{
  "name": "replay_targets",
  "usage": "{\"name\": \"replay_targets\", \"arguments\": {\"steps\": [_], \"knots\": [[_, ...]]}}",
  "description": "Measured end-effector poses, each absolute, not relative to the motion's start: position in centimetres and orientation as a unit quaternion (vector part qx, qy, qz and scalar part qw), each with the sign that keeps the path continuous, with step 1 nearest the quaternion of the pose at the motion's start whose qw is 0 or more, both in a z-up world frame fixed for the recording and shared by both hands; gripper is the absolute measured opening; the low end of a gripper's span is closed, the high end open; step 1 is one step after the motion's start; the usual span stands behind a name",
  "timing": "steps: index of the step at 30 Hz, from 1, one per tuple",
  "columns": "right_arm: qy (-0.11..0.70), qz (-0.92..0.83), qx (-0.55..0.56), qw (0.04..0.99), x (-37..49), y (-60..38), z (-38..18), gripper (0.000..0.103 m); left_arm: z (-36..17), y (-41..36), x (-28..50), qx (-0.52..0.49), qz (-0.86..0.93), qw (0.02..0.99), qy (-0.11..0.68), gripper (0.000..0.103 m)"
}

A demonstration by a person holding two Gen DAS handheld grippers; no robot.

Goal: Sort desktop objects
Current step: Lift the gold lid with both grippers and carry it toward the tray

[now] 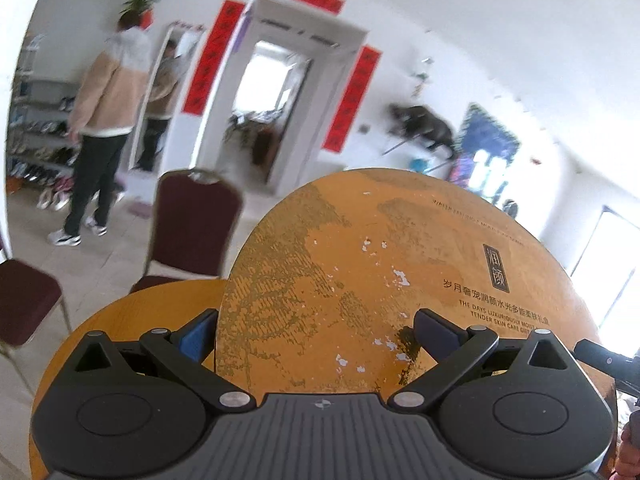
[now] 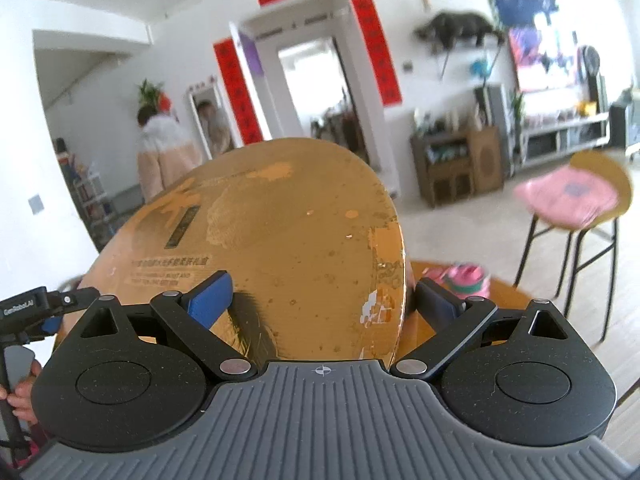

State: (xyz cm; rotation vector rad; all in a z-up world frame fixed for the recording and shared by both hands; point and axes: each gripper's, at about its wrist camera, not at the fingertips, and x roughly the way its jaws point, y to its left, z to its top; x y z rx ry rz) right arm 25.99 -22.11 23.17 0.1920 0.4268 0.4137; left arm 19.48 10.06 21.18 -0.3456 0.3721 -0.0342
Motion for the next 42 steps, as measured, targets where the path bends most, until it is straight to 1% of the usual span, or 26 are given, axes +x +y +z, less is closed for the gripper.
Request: {"name": "replay_targets", "arguments": {"steps": [4,9,13,16,21,24,28,33,42], "knots": [[0.187,0.181,0.089,0.961,19.5,-25.3,26.4,0.097,21.9,7.6,16.2,-0.17,-0.055,0.969,0.167,0.1],[0.18,0.151,0.077,0.969,12.0,-28.9,28.3,0.097,21.5,4.6,12.4,-0.162,-0.078,0.969,0.168,0.1],[0.199,0.134,0.066,0.969,8.2,-31.2,27.1,0.097,19.0,2.9,10.2,-0.149,-0.074,0.969,0.184,0.1],[0.229,0.138,0.08,0.96,6.8,-33.1,24.0,0.097,16.2,1.9,9.0,-0.148,-0.066,0.965,0.205,0.1],[0.297,0.149,0.098,0.938,6.5,-35.1,17.6,0.097,10.6,0.4,7.3,-0.147,-0.034,0.954,0.259,0.1],[0.347,0.152,0.091,0.921,6.4,-35.8,14.4,0.097,7.4,0.1,6.6,-0.171,-0.009,0.941,0.292,0.1],[0.383,0.156,0.064,0.908,5.6,-36.4,11.9,0.098,5.5,0.1,6.4,-0.198,0.015,0.928,0.314,0.1],[0.4,0.168,0.032,0.9,6.1,-36.3,10.7,0.098,3.4,0.0,6.1,-0.231,0.042,0.911,0.338,0.1],[0.39,0.17,0.006,0.905,8.4,-35.6,13.2,0.097,3.6,-2.3,4.4,-0.237,0.04,0.917,0.317,0.101]]}}
